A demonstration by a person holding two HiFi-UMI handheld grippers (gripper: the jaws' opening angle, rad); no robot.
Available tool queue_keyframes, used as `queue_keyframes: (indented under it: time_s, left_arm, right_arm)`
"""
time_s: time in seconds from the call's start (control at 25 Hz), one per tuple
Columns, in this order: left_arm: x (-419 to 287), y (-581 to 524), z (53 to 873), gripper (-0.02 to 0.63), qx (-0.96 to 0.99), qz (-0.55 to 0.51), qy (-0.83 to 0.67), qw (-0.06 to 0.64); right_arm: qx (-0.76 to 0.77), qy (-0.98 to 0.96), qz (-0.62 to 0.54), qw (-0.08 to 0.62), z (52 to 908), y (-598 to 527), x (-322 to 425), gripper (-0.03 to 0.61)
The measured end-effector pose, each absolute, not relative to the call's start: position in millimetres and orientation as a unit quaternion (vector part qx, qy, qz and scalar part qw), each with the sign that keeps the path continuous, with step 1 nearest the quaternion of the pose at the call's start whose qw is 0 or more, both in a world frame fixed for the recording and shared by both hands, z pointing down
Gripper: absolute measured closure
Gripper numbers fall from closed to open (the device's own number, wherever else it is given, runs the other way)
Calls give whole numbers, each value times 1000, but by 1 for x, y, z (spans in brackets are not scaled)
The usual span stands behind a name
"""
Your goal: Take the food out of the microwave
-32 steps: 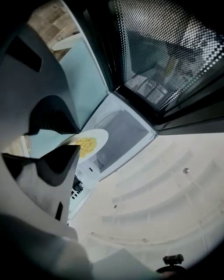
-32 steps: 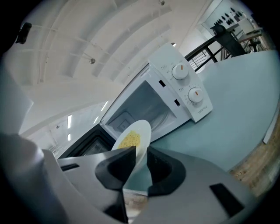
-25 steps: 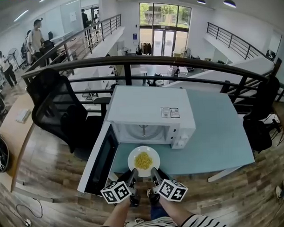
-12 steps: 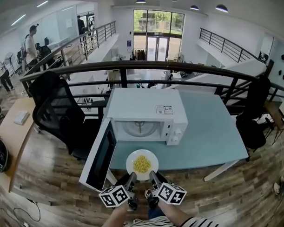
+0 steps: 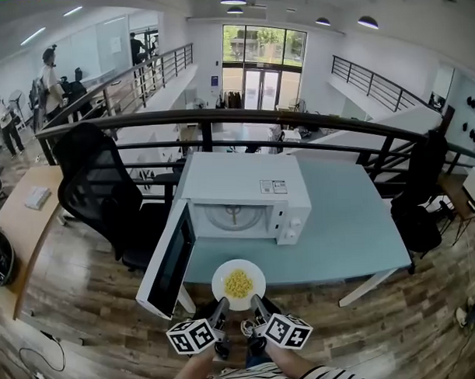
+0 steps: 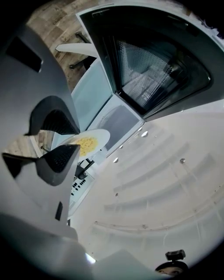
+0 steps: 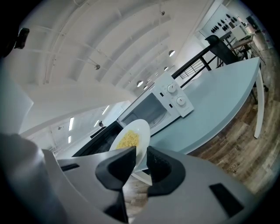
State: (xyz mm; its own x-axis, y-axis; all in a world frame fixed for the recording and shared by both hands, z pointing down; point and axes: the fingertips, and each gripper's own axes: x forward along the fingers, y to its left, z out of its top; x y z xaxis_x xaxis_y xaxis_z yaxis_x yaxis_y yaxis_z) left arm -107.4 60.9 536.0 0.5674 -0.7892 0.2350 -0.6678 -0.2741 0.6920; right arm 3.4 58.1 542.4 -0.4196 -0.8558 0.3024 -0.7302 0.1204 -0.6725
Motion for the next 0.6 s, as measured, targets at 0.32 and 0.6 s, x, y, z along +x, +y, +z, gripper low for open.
queue_keyframes:
  time_s: [0.32,0.6]
  left_arm:
    - [-111,79,541,531,790,-76,-461,397]
    - [-107,90,550,532,787,-73,-459,405]
  right_arm:
    - [-528,747,-398,70,546,75,-1,491]
    - [-526,744,-406,65,556,85,3,491]
